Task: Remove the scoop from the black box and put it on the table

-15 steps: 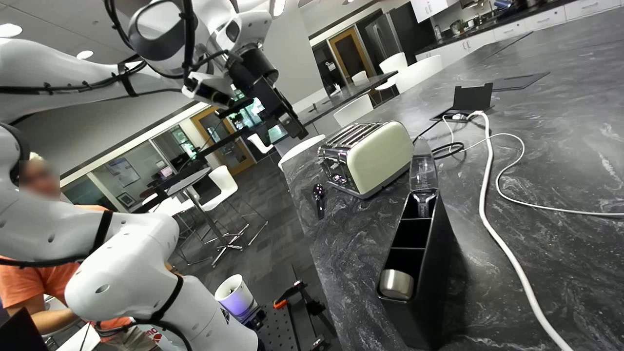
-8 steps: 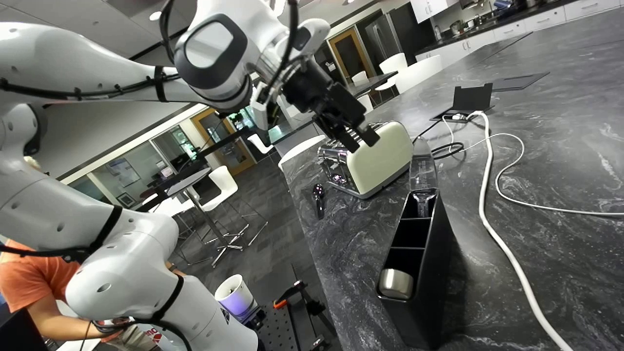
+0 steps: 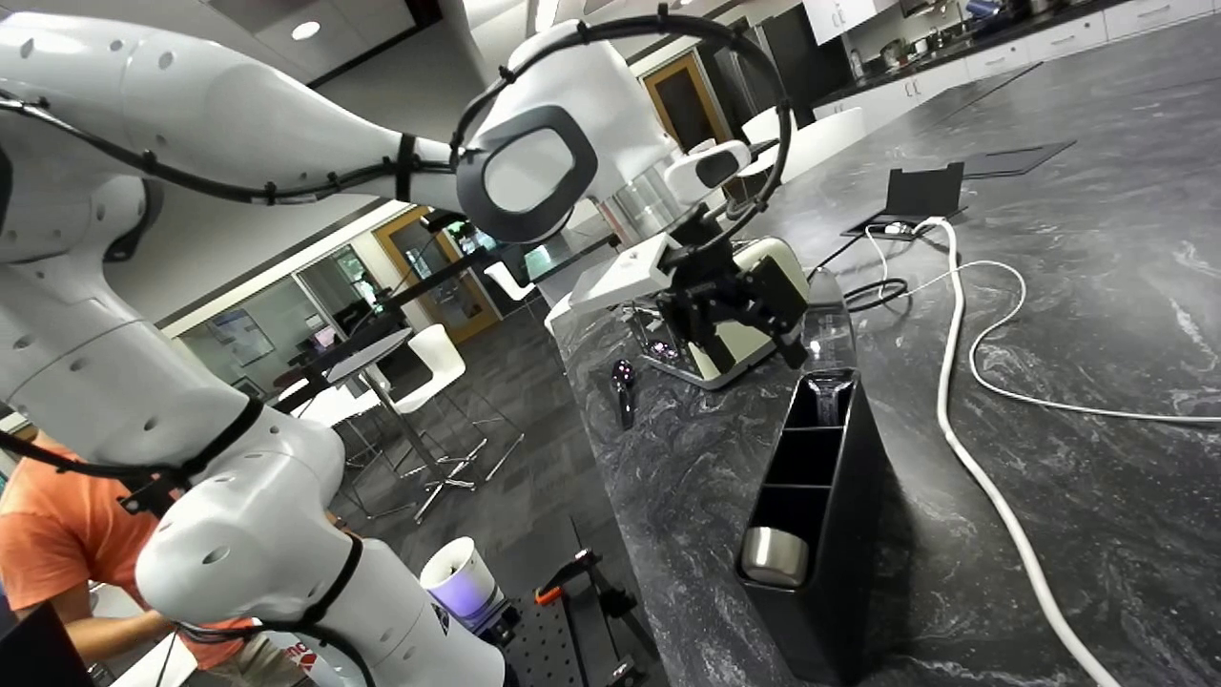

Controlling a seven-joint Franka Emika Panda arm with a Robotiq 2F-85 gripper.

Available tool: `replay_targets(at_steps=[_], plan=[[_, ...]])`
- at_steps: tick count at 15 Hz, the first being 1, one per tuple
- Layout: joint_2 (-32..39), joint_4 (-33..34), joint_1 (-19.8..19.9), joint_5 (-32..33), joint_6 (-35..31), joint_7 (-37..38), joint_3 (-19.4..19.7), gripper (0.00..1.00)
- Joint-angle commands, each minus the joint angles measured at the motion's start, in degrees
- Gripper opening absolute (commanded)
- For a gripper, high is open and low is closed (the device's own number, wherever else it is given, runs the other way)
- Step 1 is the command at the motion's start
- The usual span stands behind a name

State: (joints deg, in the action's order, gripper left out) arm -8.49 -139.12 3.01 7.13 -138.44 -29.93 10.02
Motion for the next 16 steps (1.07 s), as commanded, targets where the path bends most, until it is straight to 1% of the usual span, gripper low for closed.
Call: replay_targets(at_steps=[1,5,7,8,9,10,11,12,13,14,16], plan=[[0.2,0.1,0.6,-0.1,0.1,0.0,-0.7,1.00],[-0.1,0.1,0.8,-0.1,0.1,0.0,-0.6,1.00],[0.1,0.1,0.4,-1.1,-0.7,-4.3,-0.1,1.00],[0.1,-0.1,0.1,-1.9,-1.0,-7.4,0.2,0.81],[0.2,-0.1,0.2,-1.9,-1.5,-9.7,0.4,0.79],[0.3,0.0,0.4,-2.0,-1.7,-11.6,0.5,0.76],[0.6,0.0,0.4,-2.6,-2.2,-14.3,0.8,0.70],[0.8,0.0,0.4,-3.0,-2.8,-16.6,1.0,0.68],[1.2,0.1,0.5,-3.7,-3.3,-18.7,1.2,0.70],[1.6,0.2,0.5,-4.4,-4.1,-20.7,1.4,0.75],[2.8,0.4,0.3,-7.9,-6.2,-26.0,1.9,0.78]])
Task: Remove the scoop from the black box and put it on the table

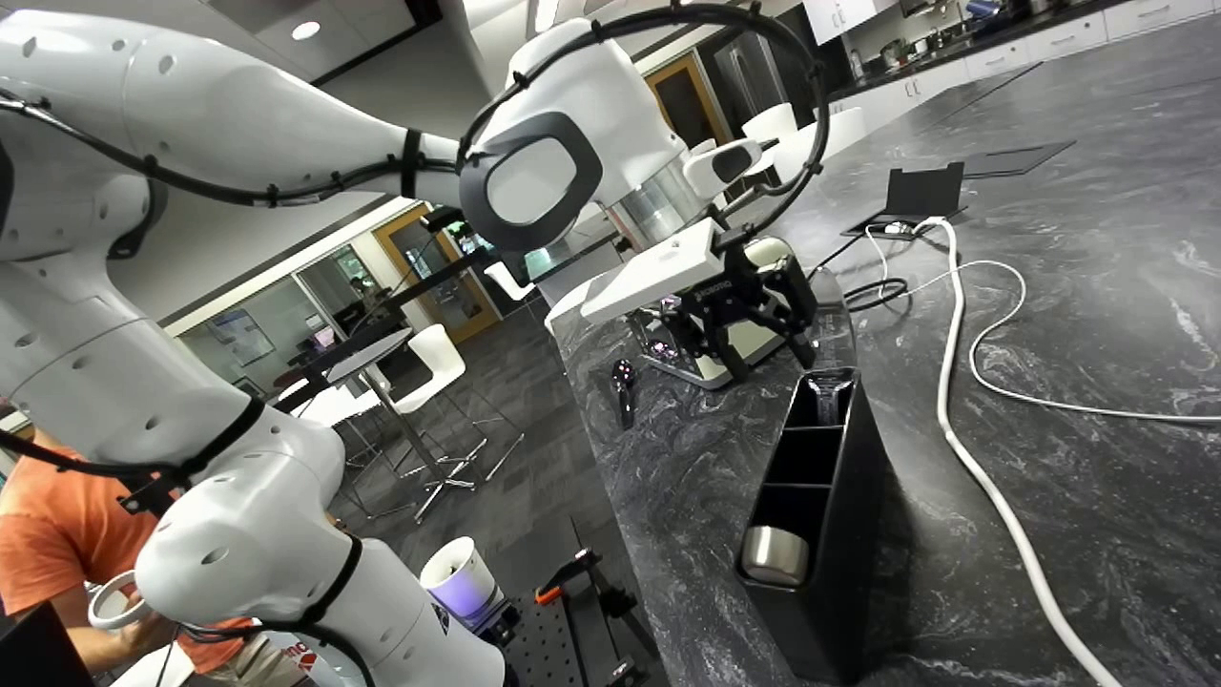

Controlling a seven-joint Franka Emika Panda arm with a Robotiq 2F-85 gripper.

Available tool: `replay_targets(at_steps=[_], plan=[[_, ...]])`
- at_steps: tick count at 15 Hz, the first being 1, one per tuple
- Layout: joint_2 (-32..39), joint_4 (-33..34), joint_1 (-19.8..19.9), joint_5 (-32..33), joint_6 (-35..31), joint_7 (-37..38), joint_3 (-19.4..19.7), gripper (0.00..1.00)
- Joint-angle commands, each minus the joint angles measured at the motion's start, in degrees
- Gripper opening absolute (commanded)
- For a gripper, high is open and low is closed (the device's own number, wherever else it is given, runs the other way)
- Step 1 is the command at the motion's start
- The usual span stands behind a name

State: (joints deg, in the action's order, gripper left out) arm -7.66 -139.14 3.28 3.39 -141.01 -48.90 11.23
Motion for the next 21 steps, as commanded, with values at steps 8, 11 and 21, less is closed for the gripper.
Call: replay_targets(at_steps=[8,11,21], plan=[[7.0,1.9,1.9,-19.5,-5.1,-27.5,0.7,0.53],[7.4,2.1,3.2,-24.2,-4.6,-33.4,0.5,0.51],[7.3,3.2,4.9,-30.1,-1.9,-43.1,0.4,0.35]])
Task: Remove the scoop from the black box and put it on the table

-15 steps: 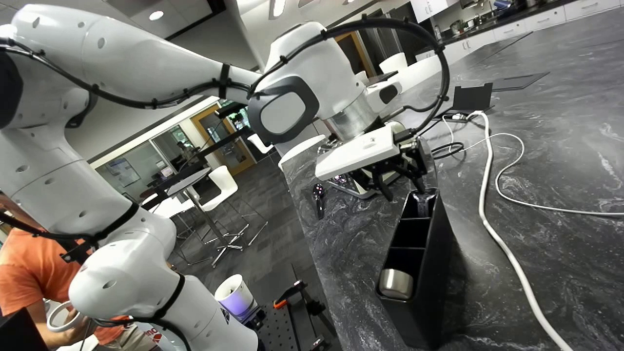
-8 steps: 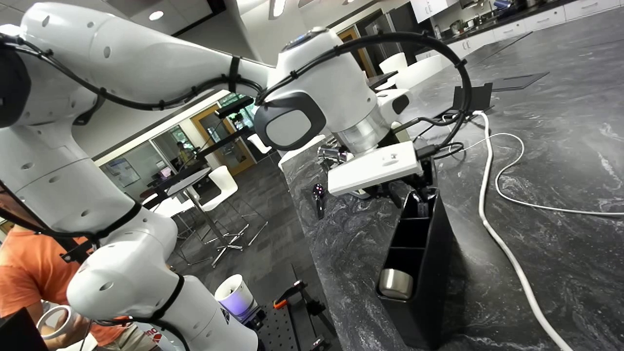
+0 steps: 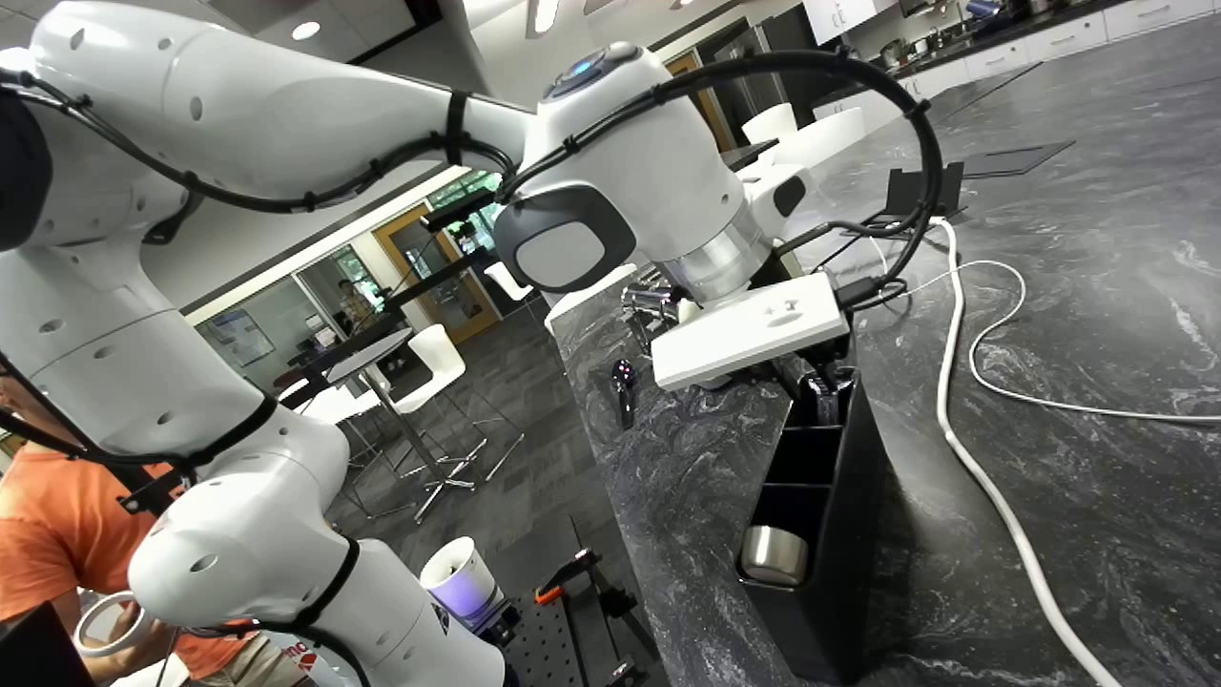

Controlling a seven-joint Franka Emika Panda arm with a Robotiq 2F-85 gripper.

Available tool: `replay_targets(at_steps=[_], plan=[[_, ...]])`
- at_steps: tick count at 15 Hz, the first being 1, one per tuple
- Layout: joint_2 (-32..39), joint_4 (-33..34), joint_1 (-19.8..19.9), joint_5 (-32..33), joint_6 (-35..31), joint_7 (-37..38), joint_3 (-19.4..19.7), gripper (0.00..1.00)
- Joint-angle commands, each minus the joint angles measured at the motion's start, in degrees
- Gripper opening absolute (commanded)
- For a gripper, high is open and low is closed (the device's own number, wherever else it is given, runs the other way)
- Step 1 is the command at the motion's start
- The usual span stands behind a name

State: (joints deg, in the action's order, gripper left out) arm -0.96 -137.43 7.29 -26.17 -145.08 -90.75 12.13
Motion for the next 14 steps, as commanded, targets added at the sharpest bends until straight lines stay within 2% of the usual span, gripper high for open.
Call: replay_targets(at_steps=[1,2,7,8,9,11,12,14], plan=[[0.9,1.6,0.8,-0.3,2.0,-0.9,-0.6,0.36],[1.1,1.7,0.8,-0.1,1.7,-0.7,-0.6,0.39],[2.7,2.4,0.9,0.1,0.7,-0.3,-1.1,0.38],[3.1,2.5,0.9,0.3,0.5,0.1,-1.2,0.29],[3.4,2.8,0.9,0.3,0.5,0.0,-1.3,0.28],[4.2,3.2,1.0,0.6,0.2,0.4,-1.7,0.21],[4.6,3.6,1.1,0.4,0.4,0.3,-1.8,0.26],[5.2,4.1,1.3,0.4,0.6,0.1,-2.2,0.28]])
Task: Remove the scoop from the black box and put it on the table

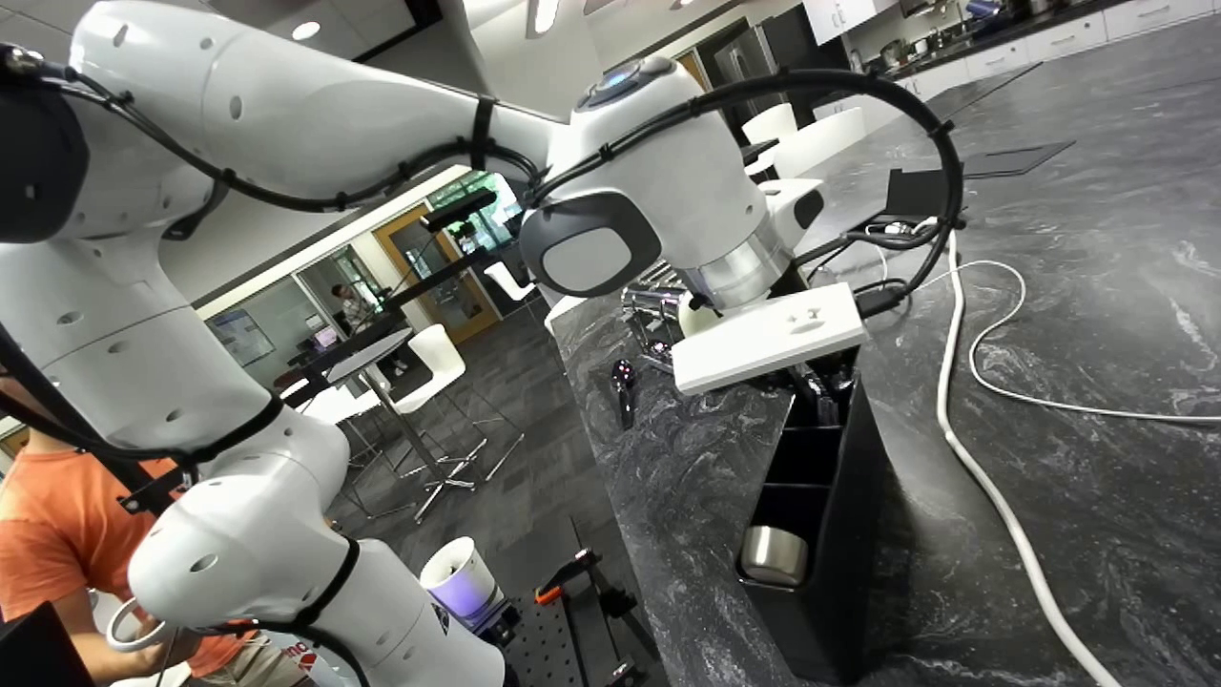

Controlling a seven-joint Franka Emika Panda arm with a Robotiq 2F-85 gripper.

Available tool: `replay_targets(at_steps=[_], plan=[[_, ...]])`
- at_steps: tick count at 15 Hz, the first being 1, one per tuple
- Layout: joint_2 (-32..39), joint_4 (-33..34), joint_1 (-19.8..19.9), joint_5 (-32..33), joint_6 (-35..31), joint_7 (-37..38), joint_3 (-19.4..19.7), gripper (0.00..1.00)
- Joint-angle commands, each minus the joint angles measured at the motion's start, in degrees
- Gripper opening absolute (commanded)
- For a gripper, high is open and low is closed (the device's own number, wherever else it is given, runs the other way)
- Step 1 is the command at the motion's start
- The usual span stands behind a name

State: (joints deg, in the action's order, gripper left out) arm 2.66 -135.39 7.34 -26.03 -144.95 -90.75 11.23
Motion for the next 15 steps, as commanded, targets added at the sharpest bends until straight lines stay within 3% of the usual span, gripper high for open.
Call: replay_targets(at_steps=[1,9,14,15], plan=[[2.0,2.3,1.3,0.4,0.4,0.3,-1.4,0.31],[2.2,2.3,1.7,2.8,-0.6,3.6,-1.7,0.28],[2.0,2.0,2.0,4.6,-0.2,6.2,-1.9,0.38],[2.4,2.2,2.0,4.1,-0.2,5.8,-2.0,0.36]])
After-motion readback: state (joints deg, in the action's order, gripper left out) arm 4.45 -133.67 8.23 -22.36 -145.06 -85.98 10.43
